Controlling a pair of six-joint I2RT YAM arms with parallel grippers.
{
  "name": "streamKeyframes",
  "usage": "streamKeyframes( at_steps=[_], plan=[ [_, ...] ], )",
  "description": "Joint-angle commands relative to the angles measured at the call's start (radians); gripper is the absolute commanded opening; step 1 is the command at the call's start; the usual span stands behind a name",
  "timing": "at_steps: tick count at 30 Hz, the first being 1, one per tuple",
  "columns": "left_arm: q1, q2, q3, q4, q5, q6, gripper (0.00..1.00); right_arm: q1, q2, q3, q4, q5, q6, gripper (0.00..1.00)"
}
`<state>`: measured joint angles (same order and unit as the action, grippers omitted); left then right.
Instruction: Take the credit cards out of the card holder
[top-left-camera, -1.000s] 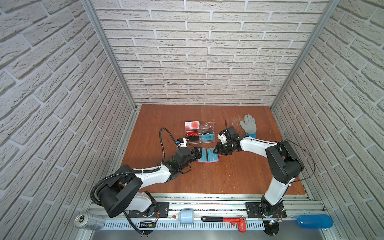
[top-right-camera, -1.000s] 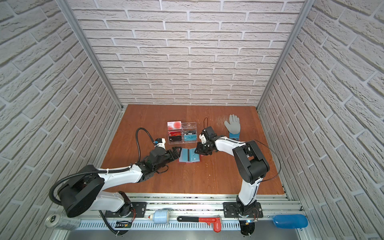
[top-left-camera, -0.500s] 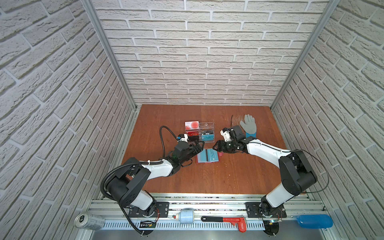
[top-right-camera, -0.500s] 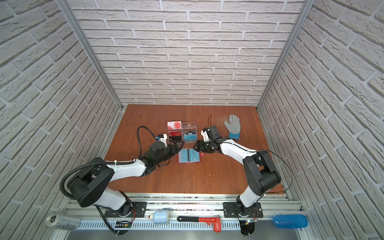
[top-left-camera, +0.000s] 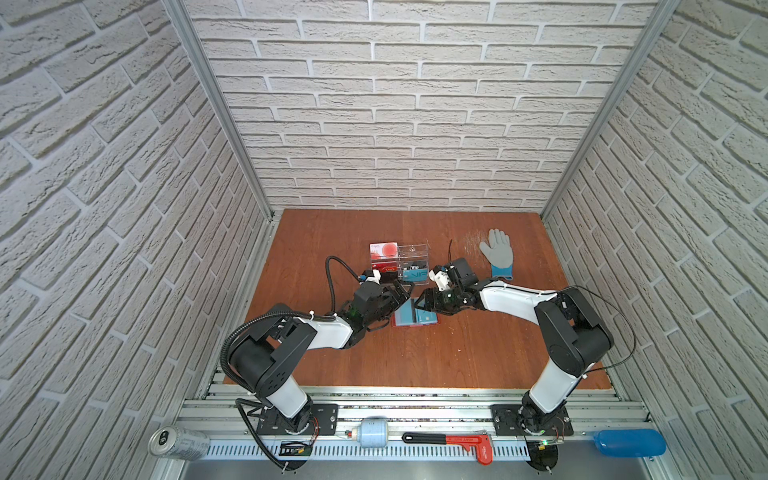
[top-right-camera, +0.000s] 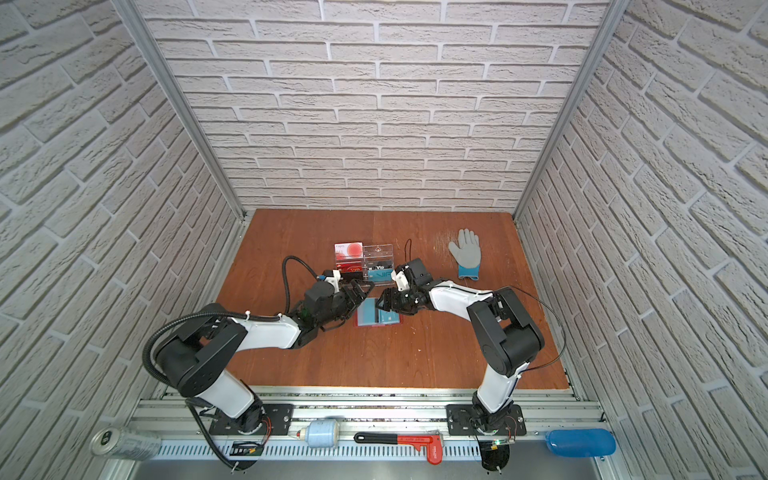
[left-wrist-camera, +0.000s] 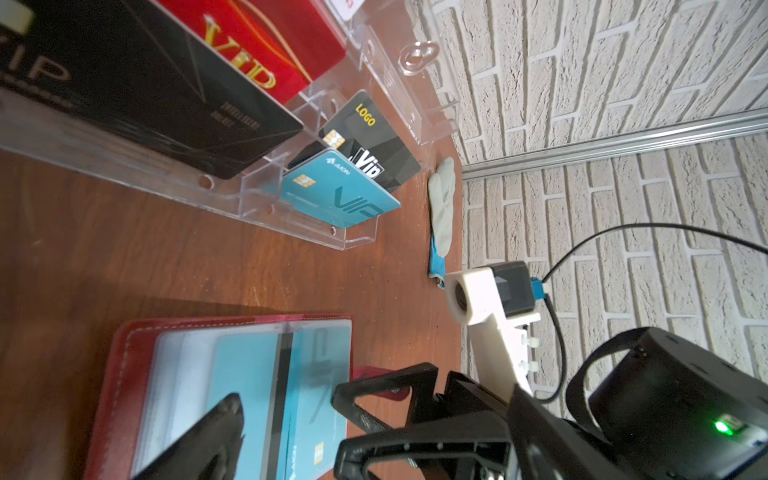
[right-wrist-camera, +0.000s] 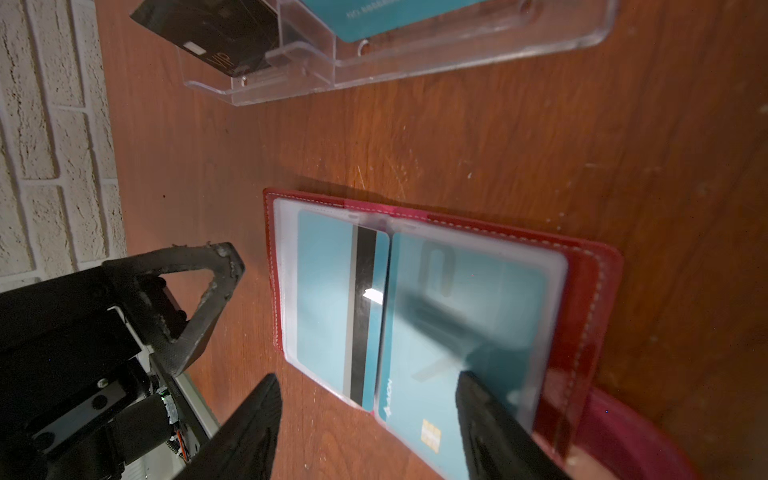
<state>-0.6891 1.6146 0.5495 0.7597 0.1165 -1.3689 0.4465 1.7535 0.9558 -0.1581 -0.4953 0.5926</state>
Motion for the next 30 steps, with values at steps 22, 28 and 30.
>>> streamKeyframes(
  at_steps=[22,28,30],
  plan=[
    [0.003,0.112,-0.108,0.198,-0.081,-0.061,0.98,0.035,0.075,0.029,0.056,-0.040,0.061,0.67],
    [0.011,0.106,-0.114,0.179,-0.073,-0.064,0.98,0.031,0.096,0.024,0.074,-0.050,0.084,0.67],
    [0.012,0.107,-0.117,0.174,-0.074,-0.063,0.98,0.031,0.109,0.022,0.096,-0.072,0.099,0.67]
  ],
)
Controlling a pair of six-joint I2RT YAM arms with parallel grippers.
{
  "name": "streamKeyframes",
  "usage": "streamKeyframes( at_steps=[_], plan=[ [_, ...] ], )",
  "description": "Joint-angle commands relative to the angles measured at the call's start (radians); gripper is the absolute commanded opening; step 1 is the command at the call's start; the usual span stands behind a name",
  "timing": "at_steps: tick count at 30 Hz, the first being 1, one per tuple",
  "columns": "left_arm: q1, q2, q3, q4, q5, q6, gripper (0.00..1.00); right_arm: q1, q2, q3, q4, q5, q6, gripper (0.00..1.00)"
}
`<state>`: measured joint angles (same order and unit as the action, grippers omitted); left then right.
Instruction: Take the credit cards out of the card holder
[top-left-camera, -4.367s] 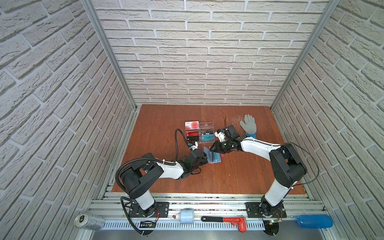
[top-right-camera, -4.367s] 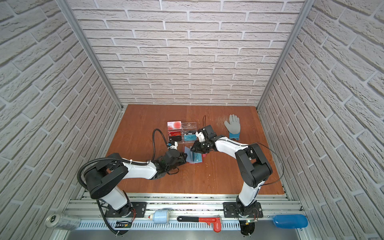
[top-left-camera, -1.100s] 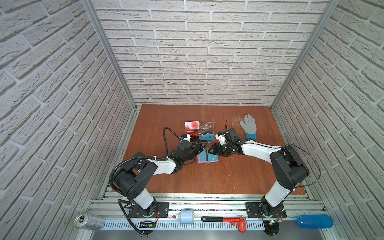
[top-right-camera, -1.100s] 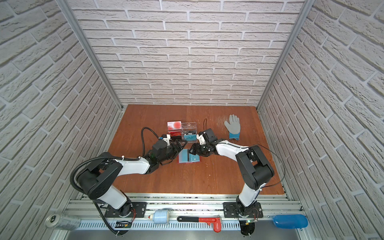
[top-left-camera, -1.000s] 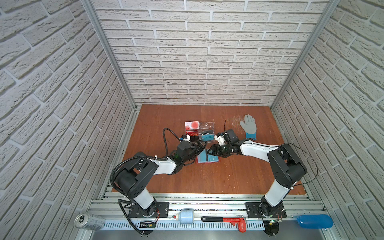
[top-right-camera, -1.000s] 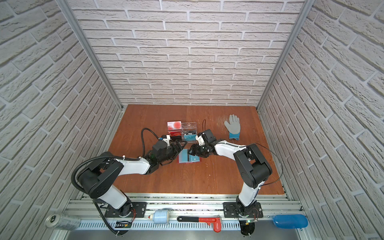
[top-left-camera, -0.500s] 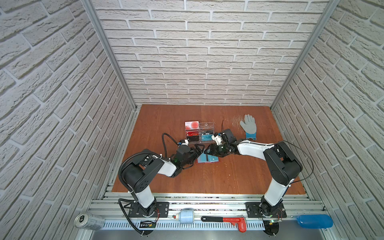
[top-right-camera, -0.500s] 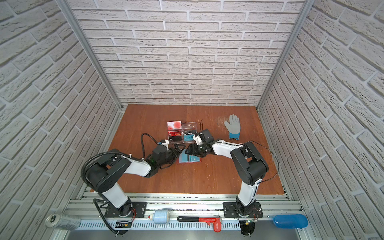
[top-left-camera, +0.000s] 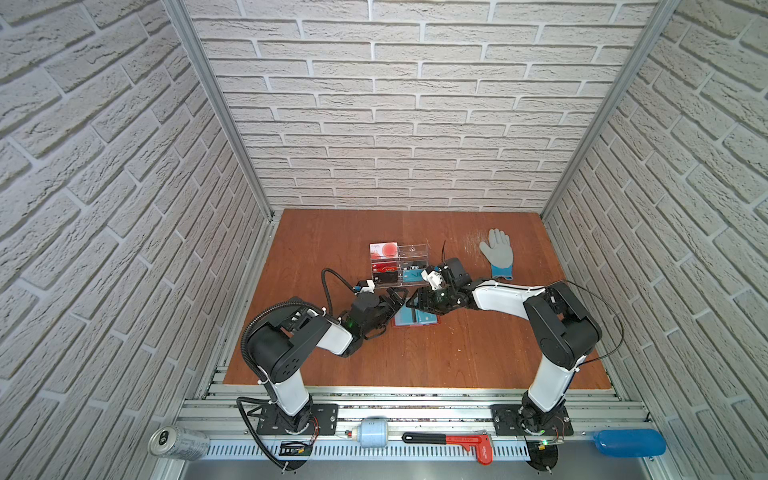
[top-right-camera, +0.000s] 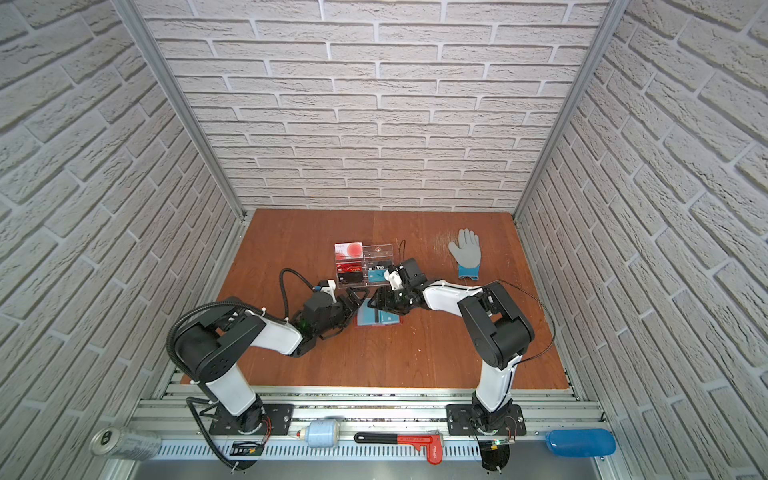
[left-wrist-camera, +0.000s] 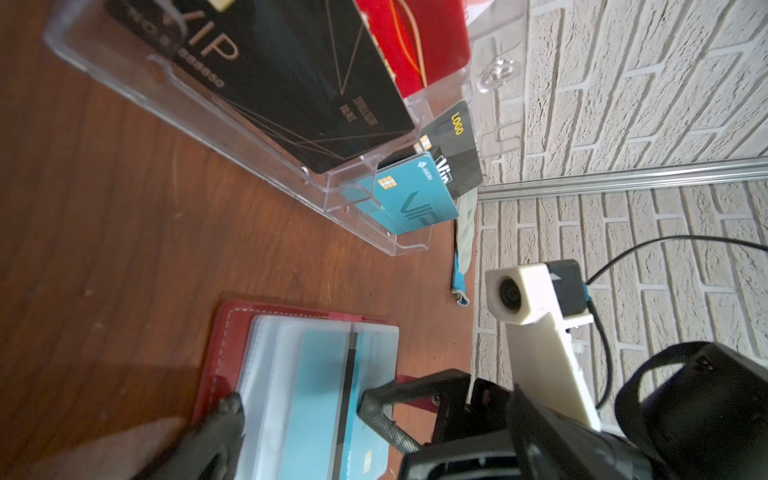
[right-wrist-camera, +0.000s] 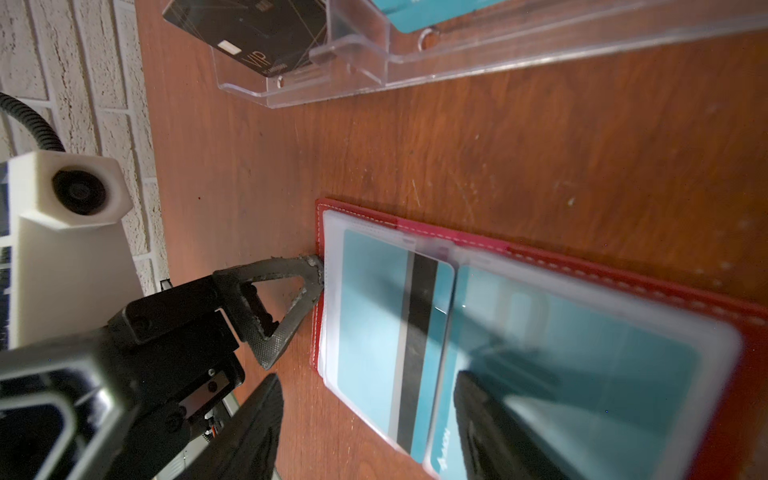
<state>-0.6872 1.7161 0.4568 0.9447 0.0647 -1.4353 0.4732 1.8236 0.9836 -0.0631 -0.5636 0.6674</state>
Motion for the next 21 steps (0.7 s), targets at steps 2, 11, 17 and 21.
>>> streamKeyframes(
  at_steps=[2,11,17,21],
  plan=[
    [0.010,0.016,-0.027,-0.002,-0.025,-0.004,0.98,0.004,0.043,-0.012,0.018,-0.012,0.039,0.67],
    [0.018,0.116,-0.025,0.134,0.020,-0.077,0.98,0.004,-0.002,-0.023,-0.001,0.004,0.077,0.67],
    [0.020,0.112,-0.072,0.166,0.012,-0.097,0.98,0.004,-0.032,-0.067,0.035,0.022,0.116,0.68],
    [0.021,0.071,-0.093,0.116,0.002,-0.094,0.98,0.004,-0.012,-0.094,0.105,-0.002,0.135,0.68]
  ],
)
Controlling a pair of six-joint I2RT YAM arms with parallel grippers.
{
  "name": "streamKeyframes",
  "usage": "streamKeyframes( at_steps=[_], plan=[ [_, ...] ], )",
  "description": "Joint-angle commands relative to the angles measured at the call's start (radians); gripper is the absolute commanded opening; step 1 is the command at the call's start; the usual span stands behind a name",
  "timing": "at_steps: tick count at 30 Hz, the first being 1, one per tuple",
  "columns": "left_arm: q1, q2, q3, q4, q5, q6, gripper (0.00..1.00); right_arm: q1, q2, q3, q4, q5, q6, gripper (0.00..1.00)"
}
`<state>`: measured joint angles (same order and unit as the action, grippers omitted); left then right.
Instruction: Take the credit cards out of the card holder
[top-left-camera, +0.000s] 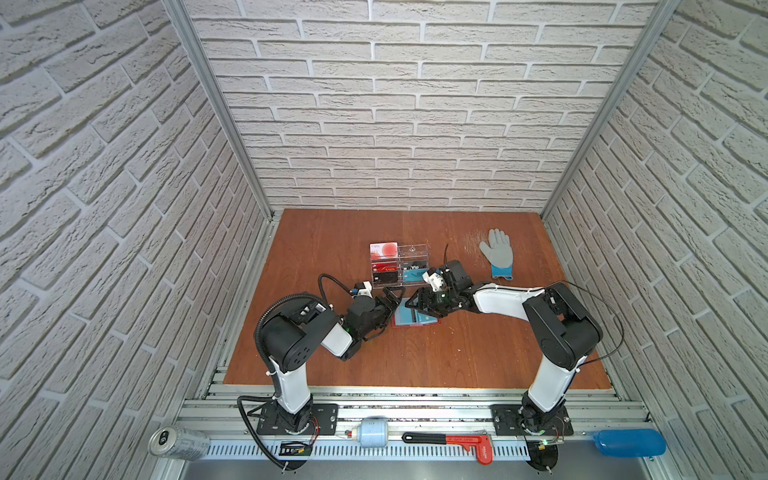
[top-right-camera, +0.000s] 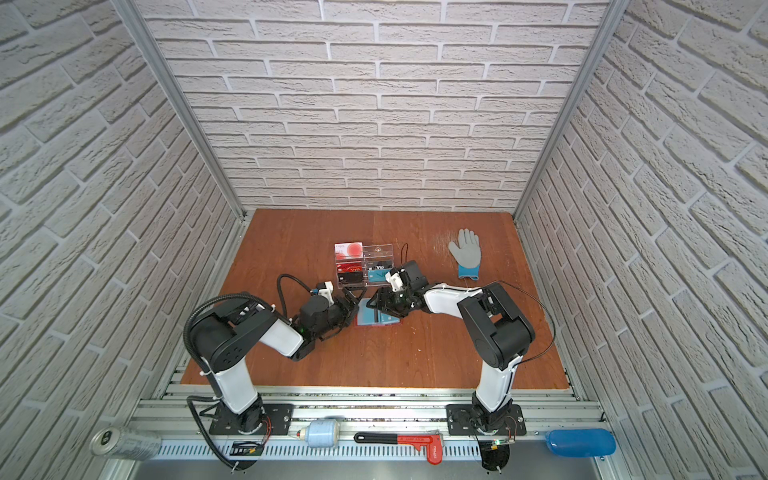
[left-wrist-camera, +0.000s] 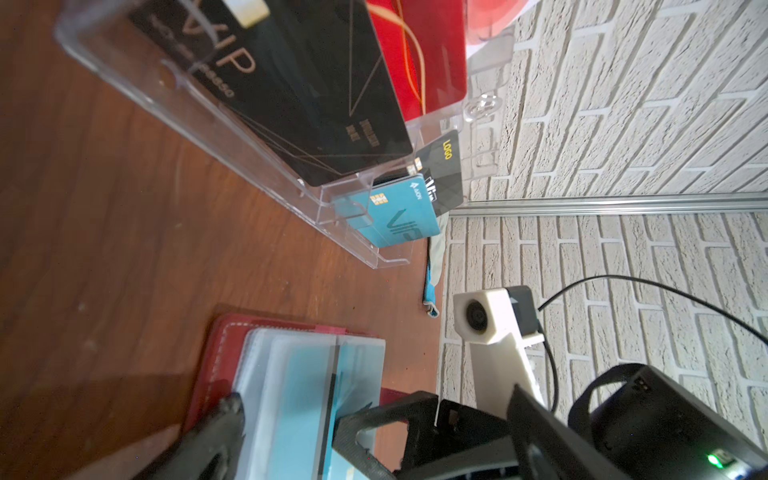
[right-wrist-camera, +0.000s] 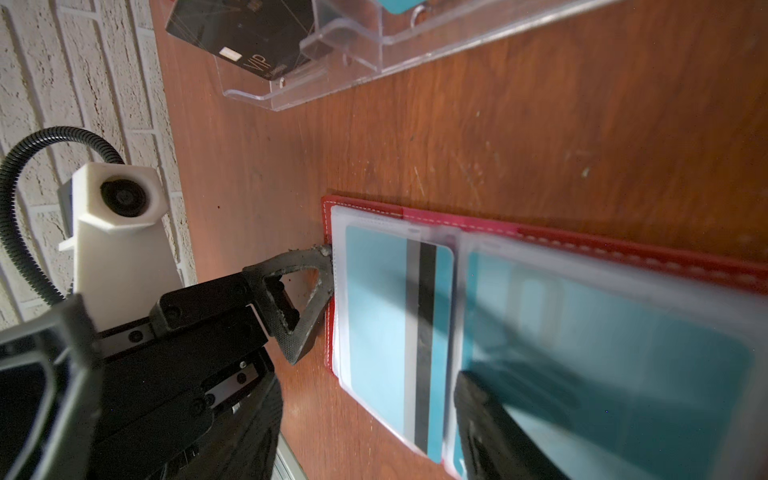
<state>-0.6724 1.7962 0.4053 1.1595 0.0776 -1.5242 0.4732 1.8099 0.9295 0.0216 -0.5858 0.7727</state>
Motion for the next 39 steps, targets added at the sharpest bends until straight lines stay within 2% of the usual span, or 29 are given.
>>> streamKeyframes(
  at_steps=[1,11,17,24,31,39],
  plan=[
    [0.007,-0.014,-0.042,-0.109,-0.010,-0.004,0.98,0.004,0.006,-0.052,0.048,0.017,0.039,0.68],
    [0.006,0.009,-0.045,-0.085,-0.010,-0.010,0.98,0.004,0.016,-0.084,0.123,0.002,0.027,0.68],
    [0.007,0.016,-0.043,-0.089,-0.006,-0.011,0.98,0.003,0.023,-0.142,0.359,-0.081,0.110,0.67],
    [0.007,0.029,-0.043,-0.071,-0.003,-0.018,0.98,0.004,0.024,-0.166,0.477,-0.119,0.137,0.64],
    [0.013,0.036,-0.047,-0.066,0.009,-0.024,0.98,0.003,0.093,-0.187,0.697,-0.190,0.239,0.60],
    [0.019,0.034,-0.062,-0.057,0.010,-0.021,0.98,0.004,0.121,-0.181,0.733,-0.206,0.251,0.57]
  ],
)
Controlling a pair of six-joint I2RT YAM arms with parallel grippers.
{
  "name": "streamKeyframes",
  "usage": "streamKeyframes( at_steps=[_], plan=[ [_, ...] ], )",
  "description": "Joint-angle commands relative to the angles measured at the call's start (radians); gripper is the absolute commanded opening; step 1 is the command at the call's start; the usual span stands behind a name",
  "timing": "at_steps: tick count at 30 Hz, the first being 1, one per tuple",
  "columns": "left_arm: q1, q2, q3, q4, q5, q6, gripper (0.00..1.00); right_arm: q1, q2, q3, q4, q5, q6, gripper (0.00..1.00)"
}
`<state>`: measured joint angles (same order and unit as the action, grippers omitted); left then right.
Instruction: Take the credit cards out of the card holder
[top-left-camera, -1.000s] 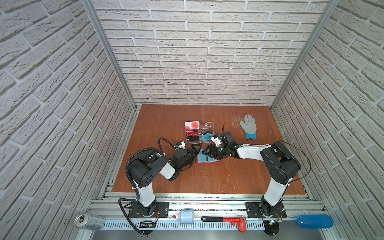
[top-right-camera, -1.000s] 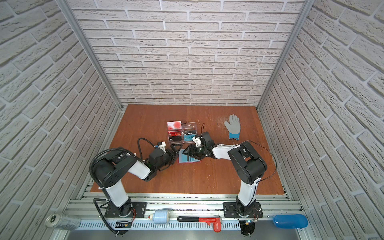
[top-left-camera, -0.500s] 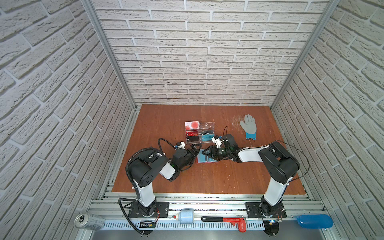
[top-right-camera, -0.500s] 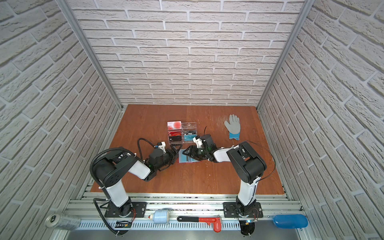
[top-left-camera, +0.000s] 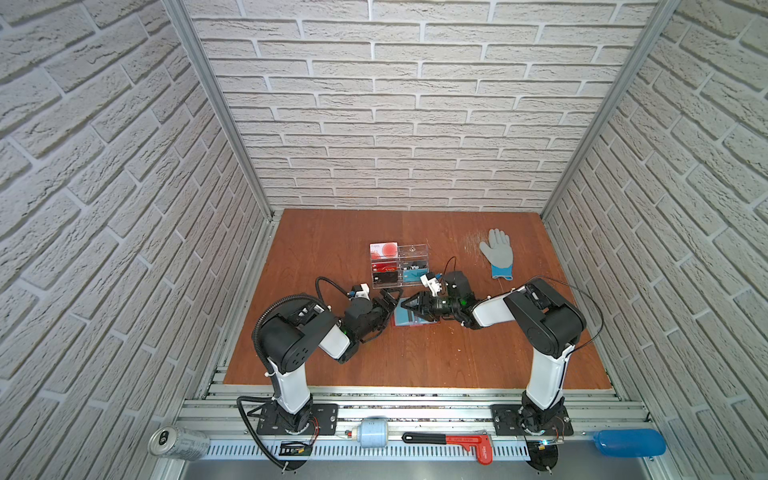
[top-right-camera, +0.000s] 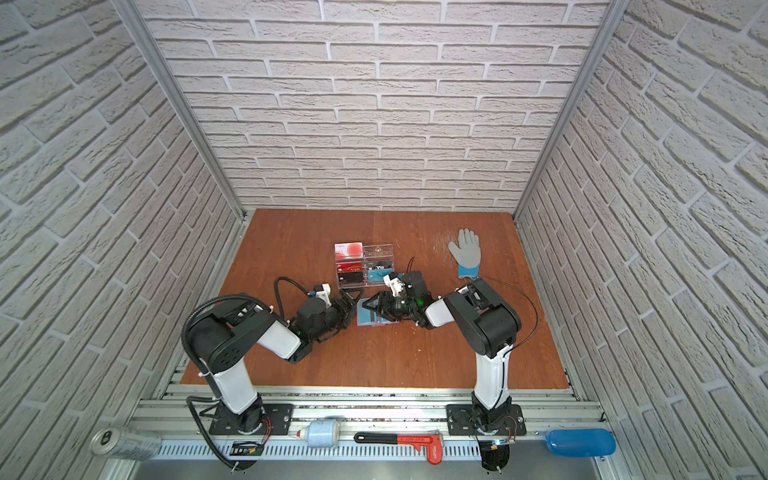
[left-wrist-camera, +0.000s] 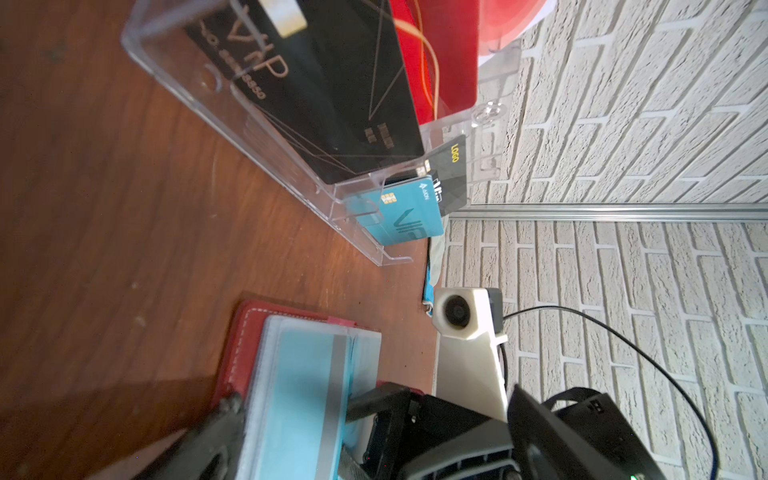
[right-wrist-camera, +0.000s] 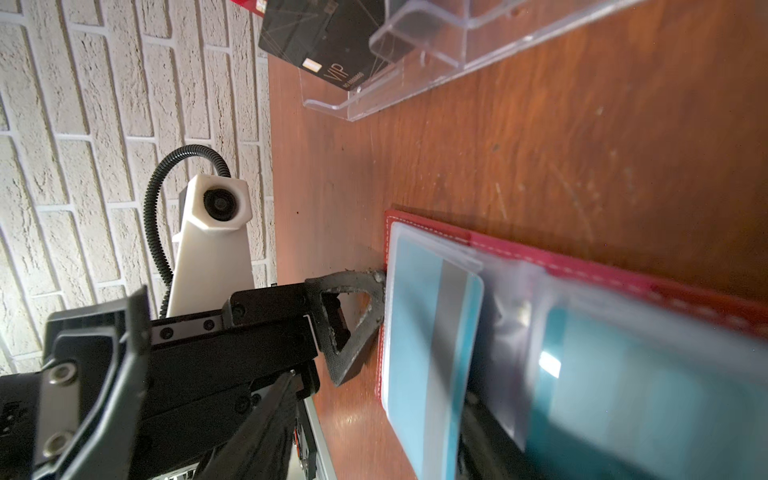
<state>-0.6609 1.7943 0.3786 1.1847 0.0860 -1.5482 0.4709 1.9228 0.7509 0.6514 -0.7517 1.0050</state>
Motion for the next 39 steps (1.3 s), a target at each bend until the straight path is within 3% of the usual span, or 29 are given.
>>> streamKeyframes(
  at_steps=[1,29,39],
  plan=[
    [0.007,0.035,-0.035,-0.083,0.000,0.003,0.98,0.006,0.009,-0.004,0.108,-0.042,0.020,0.57],
    [0.007,-0.057,-0.012,-0.219,-0.007,0.039,0.98,0.038,0.006,0.056,-0.070,-0.016,-0.083,0.37],
    [0.006,-0.024,-0.026,-0.173,-0.010,0.024,0.98,0.005,-0.017,0.044,-0.073,-0.032,-0.079,0.36]
  ],
)
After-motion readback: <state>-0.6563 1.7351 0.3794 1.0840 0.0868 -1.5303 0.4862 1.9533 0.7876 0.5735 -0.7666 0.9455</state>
